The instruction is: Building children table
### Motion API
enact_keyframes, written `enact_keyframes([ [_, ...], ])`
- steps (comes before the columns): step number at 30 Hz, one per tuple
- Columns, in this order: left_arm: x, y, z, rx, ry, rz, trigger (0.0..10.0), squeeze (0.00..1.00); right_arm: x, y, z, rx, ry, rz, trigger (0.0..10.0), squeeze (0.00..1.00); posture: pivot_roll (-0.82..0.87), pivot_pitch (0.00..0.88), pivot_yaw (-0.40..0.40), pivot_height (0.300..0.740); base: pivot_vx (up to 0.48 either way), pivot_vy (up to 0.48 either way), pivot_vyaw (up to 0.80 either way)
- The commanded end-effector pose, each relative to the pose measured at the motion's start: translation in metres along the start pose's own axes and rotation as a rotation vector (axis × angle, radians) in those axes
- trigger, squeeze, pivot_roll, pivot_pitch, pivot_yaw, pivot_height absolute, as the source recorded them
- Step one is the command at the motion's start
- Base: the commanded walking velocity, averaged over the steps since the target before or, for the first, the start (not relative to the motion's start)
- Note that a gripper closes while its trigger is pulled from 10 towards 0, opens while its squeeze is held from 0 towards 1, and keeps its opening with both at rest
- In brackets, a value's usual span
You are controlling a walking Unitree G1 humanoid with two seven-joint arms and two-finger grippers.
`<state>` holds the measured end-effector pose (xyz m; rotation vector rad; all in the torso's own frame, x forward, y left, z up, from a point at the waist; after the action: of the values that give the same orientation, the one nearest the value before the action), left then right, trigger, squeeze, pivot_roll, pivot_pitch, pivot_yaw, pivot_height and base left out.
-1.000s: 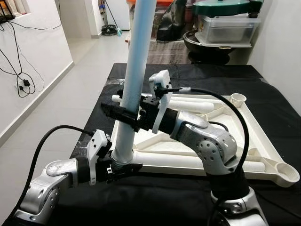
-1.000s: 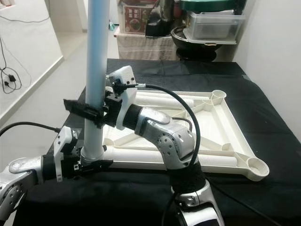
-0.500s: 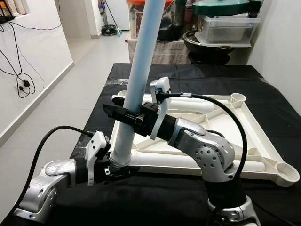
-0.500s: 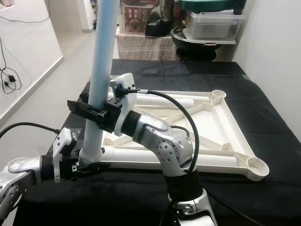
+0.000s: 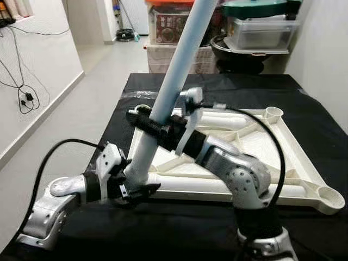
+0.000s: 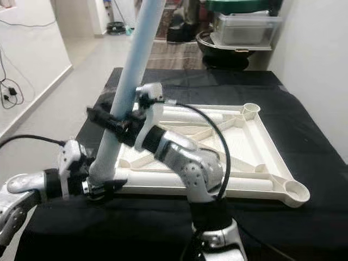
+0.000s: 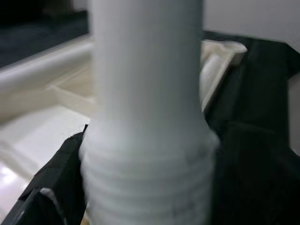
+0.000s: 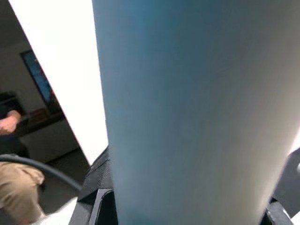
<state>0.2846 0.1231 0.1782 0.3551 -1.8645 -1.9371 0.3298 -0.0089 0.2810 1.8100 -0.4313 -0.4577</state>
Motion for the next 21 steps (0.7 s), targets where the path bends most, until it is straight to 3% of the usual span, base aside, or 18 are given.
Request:
enact_keyframes([
  [1,0.002,0.004,0.005,0.016,0.011,0.004,10.0,1.00,0.016,0.009,0.005,0.025,-0.058,0.050,0.0,0.00,0.00,0.000,-0.004,0.740,0.000,0.000,0.00],
  [2,0.002,0.004,0.005,0.016,0.011,0.004,10.0,1.00,0.016,0.009,0.005,0.025,-0.058,0.050,0.0,0.00,0.00,0.000,-0.004,0.740,0.000,0.000,0.00],
  [3,0.000,0.017,0.008,0.065,0.049,-0.014,10.0,1.00,0.031,0.014,0.010,0.013,-0.109,0.114,0.0,0.00,0.00,0.000,-0.007,0.740,0.000,0.000,0.00],
  [8,-0.001,0.030,0.011,0.124,0.089,-0.027,10.0,1.00,0.048,0.019,0.016,0.001,-0.173,0.187,0.0,0.00,0.01,0.000,-0.013,0.740,0.000,0.000,0.00],
  [9,-0.022,0.042,0.020,0.218,0.299,-0.086,10.0,0.00,0.083,0.032,0.032,-0.011,-0.325,0.295,0.0,0.00,0.02,0.000,-0.020,0.740,0.000,0.000,0.00],
  [10,-0.031,0.046,0.025,0.256,0.401,-0.101,10.0,0.00,0.095,0.038,0.039,-0.011,-0.382,0.330,0.0,0.00,0.02,0.000,-0.021,0.740,0.000,0.000,0.00],
  [12,-0.031,0.046,0.025,0.256,0.401,-0.101,10.0,0.00,0.095,0.038,0.039,-0.011,-0.382,0.330,0.0,0.00,0.02,0.000,-0.021,0.740,0.000,0.000,0.00],
  [14,-0.040,0.041,0.030,0.288,0.546,-0.097,10.0,0.00,0.117,0.042,0.054,-0.023,-0.514,0.390,0.0,0.00,0.02,0.000,-0.027,0.740,0.000,0.000,0.00],
  [16,-0.040,0.032,0.028,0.350,0.642,0.009,10.0,0.00,0.130,0.038,0.066,-0.041,-0.610,0.410,0.0,0.00,0.03,0.000,-0.032,0.740,0.000,0.000,0.00],
  [17,-0.040,0.032,0.028,0.350,0.642,0.009,10.0,0.00,0.130,0.038,0.066,-0.041,-0.610,0.410,0.0,0.00,0.03,0.000,-0.032,0.740,0.000,0.000,0.00],
  [18,-0.038,0.027,0.026,0.361,0.666,0.045,10.0,0.00,0.133,0.036,0.069,-0.047,-0.642,0.408,1.1,0.00,0.03,0.000,-0.033,0.740,0.000,0.000,0.00],
  [19,-0.033,0.021,0.022,0.358,0.676,0.053,10.0,0.00,0.134,0.033,0.072,-0.052,-0.663,0.401,7.6,0.00,0.03,0.000,-0.039,0.740,0.000,0.000,0.00],
  [20,-0.033,0.021,0.022,0.358,0.676,0.053,10.0,0.00,0.134,0.033,0.072,-0.052,-0.663,0.401,7.6,0.00,0.03,0.000,-0.039,0.740,0.000,0.000,0.00],
  [21,-0.022,0.012,0.012,0.354,0.673,0.093,10.0,0.00,0.136,0.024,0.076,-0.072,-0.702,0.391,10.0,0.00,0.04,0.000,-0.043,0.740,0.000,0.000,0.00],
])
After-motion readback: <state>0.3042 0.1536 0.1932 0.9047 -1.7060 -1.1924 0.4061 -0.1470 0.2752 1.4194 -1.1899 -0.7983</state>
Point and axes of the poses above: a point about 5 cm out from each wrist's last joint towards the gripper, its own z axis pointing back from the gripper into the wrist, its own y axis along the axis of the wrist's last joint, x = y × z, the point moved 5 cm from there along -z, pointing out of the wrist towards the gripper, and after that the axes turned 12 degrees about z, right-handed, at the moved point
